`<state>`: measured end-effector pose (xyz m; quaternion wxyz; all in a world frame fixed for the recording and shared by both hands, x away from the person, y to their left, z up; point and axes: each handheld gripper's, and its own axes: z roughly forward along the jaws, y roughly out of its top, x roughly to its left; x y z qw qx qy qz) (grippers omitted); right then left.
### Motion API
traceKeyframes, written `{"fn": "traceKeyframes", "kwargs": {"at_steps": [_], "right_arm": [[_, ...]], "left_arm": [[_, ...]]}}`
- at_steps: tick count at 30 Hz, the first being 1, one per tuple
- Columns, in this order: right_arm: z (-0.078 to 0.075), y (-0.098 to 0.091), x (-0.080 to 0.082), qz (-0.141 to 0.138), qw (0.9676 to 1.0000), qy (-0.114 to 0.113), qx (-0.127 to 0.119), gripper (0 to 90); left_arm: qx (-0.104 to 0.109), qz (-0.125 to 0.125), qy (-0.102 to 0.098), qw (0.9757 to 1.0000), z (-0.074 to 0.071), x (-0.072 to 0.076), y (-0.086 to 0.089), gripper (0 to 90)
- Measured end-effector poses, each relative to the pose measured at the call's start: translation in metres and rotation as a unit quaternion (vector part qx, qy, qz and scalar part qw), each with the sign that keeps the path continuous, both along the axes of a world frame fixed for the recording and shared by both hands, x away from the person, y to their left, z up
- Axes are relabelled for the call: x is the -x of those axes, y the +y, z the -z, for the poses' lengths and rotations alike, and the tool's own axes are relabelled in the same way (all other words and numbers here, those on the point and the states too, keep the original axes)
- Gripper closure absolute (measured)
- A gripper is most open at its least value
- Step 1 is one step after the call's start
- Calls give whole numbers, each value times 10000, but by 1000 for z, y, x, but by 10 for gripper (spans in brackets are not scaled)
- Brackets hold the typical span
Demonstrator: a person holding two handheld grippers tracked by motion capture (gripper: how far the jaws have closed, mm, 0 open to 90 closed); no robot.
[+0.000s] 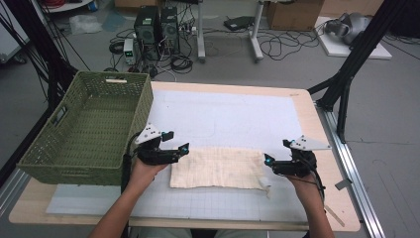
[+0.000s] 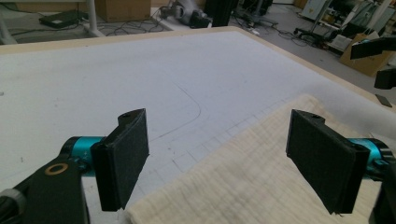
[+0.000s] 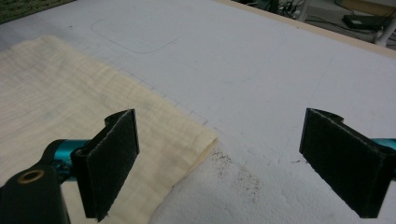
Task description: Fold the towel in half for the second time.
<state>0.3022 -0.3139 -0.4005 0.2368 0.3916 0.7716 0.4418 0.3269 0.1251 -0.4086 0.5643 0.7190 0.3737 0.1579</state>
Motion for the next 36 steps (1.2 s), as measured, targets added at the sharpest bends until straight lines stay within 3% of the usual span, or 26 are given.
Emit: {"fn": "traceKeyframes", "kwargs": {"at_steps": [8,12,15,19,31,36], "right_arm": [[5,0,-6,-34,9999,156,7,112],[8,-1,-8,-40,9996,267,-6,112],[8,-2,-8,-51,9996,272,-27,112],[11,-2,-9,-69,9994,330,-37,112],[16,1,-11,-89,9987,499,9,112],[17,0,-11,-82,9986,515,3,112]], "left_arm": [[-105,-199,187,9996,4,-5,4,231],[-330,-244,234,9989,8,-8,3,255],[-378,-454,269,9979,12,-13,3,263],[-577,-566,490,9955,20,-21,1,289],[-978,-436,949,9897,35,-30,-1,428],[-1027,-346,1072,9883,37,-31,2,502]]}}
